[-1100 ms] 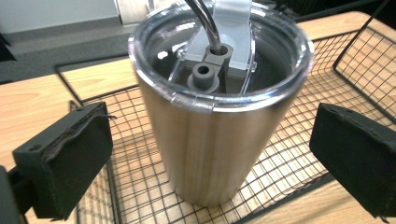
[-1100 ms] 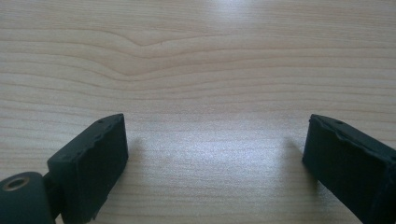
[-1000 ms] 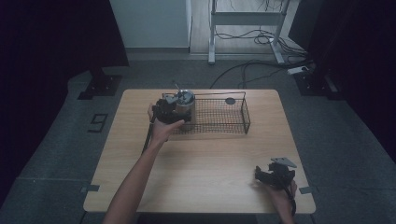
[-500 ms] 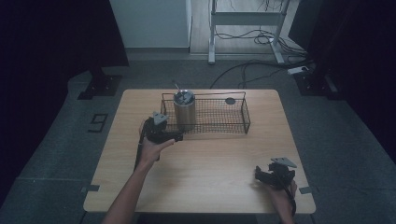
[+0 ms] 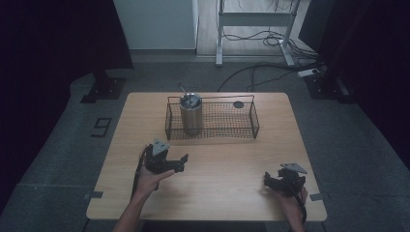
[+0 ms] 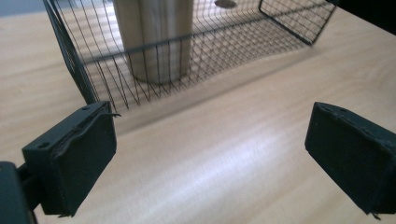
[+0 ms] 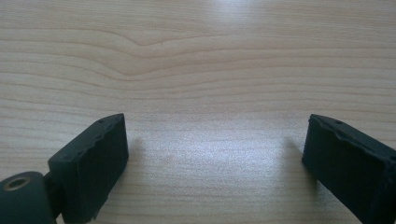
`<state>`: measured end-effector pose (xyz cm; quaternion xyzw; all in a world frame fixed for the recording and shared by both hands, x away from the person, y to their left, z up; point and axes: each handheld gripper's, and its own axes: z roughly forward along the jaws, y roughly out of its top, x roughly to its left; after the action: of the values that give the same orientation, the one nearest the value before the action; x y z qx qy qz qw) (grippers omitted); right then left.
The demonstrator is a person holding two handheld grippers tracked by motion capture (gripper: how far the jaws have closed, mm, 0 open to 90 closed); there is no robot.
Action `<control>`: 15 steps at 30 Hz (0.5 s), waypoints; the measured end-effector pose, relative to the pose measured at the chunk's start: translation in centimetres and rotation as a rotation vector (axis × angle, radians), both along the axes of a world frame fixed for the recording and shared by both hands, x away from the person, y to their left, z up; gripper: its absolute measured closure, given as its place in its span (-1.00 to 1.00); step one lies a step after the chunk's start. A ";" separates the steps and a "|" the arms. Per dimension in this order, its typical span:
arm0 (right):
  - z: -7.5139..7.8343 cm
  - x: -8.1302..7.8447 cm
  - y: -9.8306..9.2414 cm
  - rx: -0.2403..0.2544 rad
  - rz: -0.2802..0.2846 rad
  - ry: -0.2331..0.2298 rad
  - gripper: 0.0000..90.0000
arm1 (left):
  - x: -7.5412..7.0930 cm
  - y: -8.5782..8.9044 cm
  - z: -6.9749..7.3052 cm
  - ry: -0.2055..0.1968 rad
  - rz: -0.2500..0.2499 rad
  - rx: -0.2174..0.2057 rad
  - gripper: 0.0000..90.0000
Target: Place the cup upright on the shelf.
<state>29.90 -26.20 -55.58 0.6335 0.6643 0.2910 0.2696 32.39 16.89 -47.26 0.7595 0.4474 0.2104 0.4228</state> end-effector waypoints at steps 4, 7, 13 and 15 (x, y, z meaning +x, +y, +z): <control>0.0 0.0 0.0 0.000 0.000 0.000 -0.85 | -0.8 0.4 -0.6 0.013 0.002 0.003 -0.96; 0.0 0.0 0.0 0.000 0.000 0.000 -0.85 | -1.5 0.8 -1.2 0.027 0.004 0.001 -0.96; 0.0 0.0 0.0 0.000 0.000 0.000 -0.85 | -2.5 1.6 -2.6 0.058 0.025 -0.025 -0.96; 0.0 0.0 0.0 -0.001 0.000 0.000 -0.85 | -2.6 1.8 -3.3 0.071 0.038 -0.032 -0.96</control>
<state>29.90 -26.20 -55.58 0.6335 0.6642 0.2909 0.2700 29.83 18.72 -50.52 0.7509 0.4797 0.1842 0.4150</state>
